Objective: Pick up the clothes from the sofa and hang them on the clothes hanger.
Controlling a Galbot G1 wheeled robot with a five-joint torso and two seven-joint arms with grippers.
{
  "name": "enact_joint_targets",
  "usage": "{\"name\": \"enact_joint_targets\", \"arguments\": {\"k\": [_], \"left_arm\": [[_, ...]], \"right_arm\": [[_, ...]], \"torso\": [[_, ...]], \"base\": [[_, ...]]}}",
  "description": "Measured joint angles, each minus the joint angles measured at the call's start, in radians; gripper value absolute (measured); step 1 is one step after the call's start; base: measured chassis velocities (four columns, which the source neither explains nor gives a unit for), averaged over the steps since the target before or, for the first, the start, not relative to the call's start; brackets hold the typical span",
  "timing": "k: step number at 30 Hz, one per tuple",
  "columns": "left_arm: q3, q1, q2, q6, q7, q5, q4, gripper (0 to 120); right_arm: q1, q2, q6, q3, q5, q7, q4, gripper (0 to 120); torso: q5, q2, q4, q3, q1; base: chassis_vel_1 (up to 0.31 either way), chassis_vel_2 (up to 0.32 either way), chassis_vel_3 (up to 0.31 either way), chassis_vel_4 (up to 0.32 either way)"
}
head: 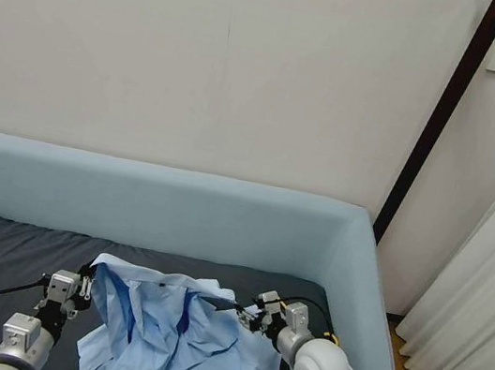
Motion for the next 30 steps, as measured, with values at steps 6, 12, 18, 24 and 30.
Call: {"name": "enact_joint_targets", "arguments": {"k": [6,12,18,24,30], "left_arm": [[0.009,-0.007,0.014,-0.02,0.008,-0.001,-0.004,0],[0.019,-0.024,0.018,-0.03,0.009,-0.001,0.0,0],[0.025,-0.03,0.012,-0.05,0.009,0.001,0.007,0],[0.031,-0.037,0.002,-0.072,0.01,0.007,0.014,0],[0.039,-0.026,-0.005,-0.078,0.009,0.026,0.005,0]], "right_arm": [[-0.04,0.005,-0.093,0.072,-0.048,0.077,-0.118,97],[-0.062,0.007,-0.175,0.141,-0.05,0.108,-0.171,100],[-0.124,0.001,-0.218,0.202,-0.028,0.169,-0.176,100],[-0.184,-0.01,-0.11,0.214,-0.004,0.192,-0.185,100],[-0.146,0.032,-0.096,0.216,-0.005,0.189,-0.265,98]], "torso": [[0.0001,0.0,0.0,0.0,0.0],[0.0,0.0,-0.0001,0.0,0.0],[0.0001,0.0,0.0003,0.0,0.0],[-0.0001,0.0,-0.0003,0.0,0.0],[-0.0001,0.0,0.0006,0.0,0.0]], "base": [[0.0,0.0,0.0,0.0],[0.0,0.0,0.0,0.0],[0.0,0.0,0.0,0.0],[0.0,0.0,0.0,0.0],[0.0,0.0,0.0,0.0]]}}
